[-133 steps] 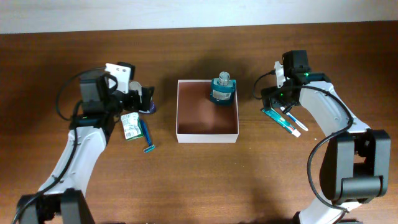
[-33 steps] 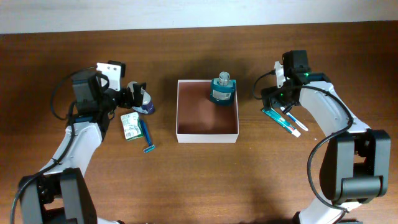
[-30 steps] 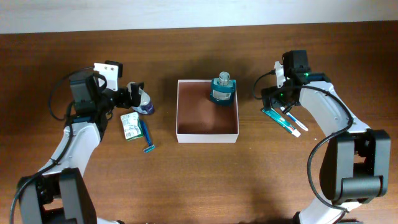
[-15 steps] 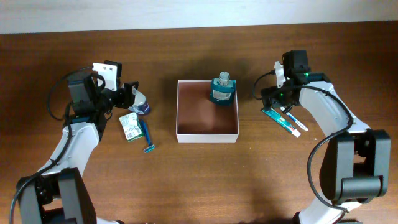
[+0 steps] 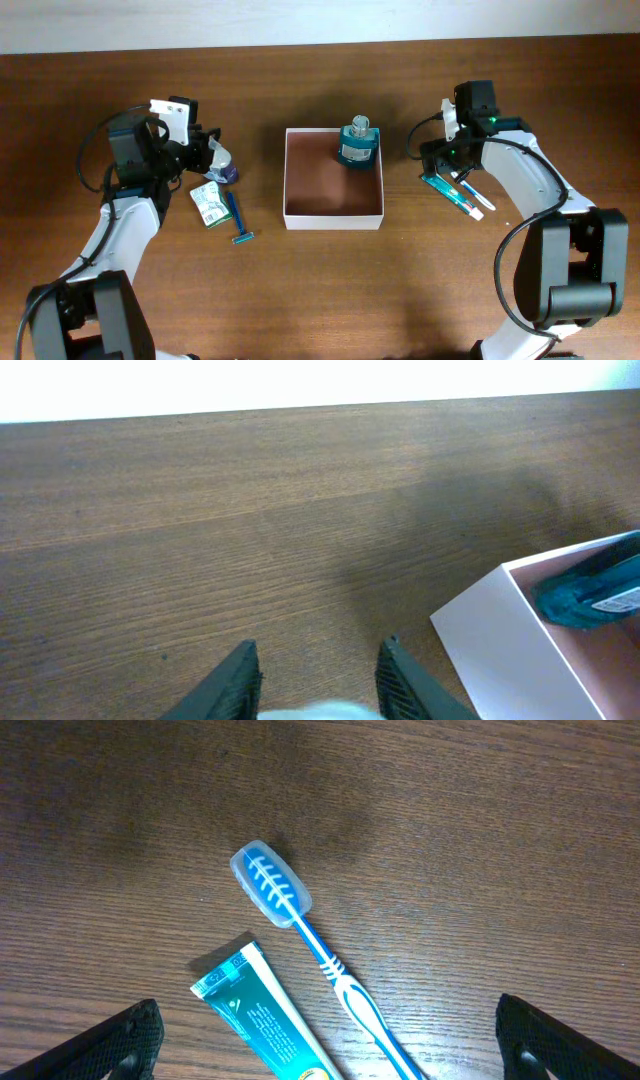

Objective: Pack container
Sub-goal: 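Close the left gripper on the soap bottle pump, then lift the soap bottle with the left gripper and carry it over the box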

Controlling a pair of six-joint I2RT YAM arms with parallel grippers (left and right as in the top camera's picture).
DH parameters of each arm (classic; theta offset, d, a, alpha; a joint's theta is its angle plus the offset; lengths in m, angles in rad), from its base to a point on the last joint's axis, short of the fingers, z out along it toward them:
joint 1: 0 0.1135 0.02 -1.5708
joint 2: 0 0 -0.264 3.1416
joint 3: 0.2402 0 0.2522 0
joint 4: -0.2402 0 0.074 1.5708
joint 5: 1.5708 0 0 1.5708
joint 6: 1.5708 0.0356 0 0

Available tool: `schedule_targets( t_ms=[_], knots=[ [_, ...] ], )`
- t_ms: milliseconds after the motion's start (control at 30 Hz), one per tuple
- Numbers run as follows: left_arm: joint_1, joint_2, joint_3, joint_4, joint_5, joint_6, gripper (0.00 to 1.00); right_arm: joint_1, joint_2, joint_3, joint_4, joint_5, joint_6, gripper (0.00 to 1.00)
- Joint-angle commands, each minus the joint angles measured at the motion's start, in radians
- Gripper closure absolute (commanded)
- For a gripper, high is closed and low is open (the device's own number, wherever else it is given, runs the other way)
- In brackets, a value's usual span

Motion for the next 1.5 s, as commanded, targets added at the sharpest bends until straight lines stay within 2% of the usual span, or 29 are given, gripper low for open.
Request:
schedule_targets(
  t_ms=[0, 133, 600, 800, 1100, 1267, 1467],
  knots=[
    [0.004, -0.072, -0.008, 0.0, 0.025, 0.005, 0.62, -0.003, -0.016, -0.005, 0.0, 0.009, -0.003, 0.01],
    [0.004, -0.1, -0.008, -0.011, 0.024, 0.005, 0.67, -0.003, -0.016, -0.005, 0.0, 0.009, -0.003, 0.01],
    [-0.066, -0.203, -0.008, -0.021, 0.016, 0.006, 0.67, -0.003, -0.016, -0.005, 0.0, 0.009, -0.003, 0.01],
    [-0.156, -0.286, -0.008, -0.023, -0.114, -0.001, 0.68, -0.003, -0.016, -0.005, 0.0, 0.009, -0.003, 0.01],
    [-0.264, -0.39, -0.004, -0.022, -0.225, -0.116, 0.69, -0.003, -0.016, -0.005, 0.0, 0.009, -0.003, 0.01],
    [-0.335, -0.408, -0.003, -0.013, -0.271, -0.181, 0.69, -0.003, -0.016, -0.005, 0.0, 0.009, -0.003, 0.02],
    [-0.442, -0.408, -0.003, 0.005, -0.412, -0.184, 0.69, -0.003, -0.016, -0.005, 0.0, 0.009, -0.003, 0.01]
  ],
)
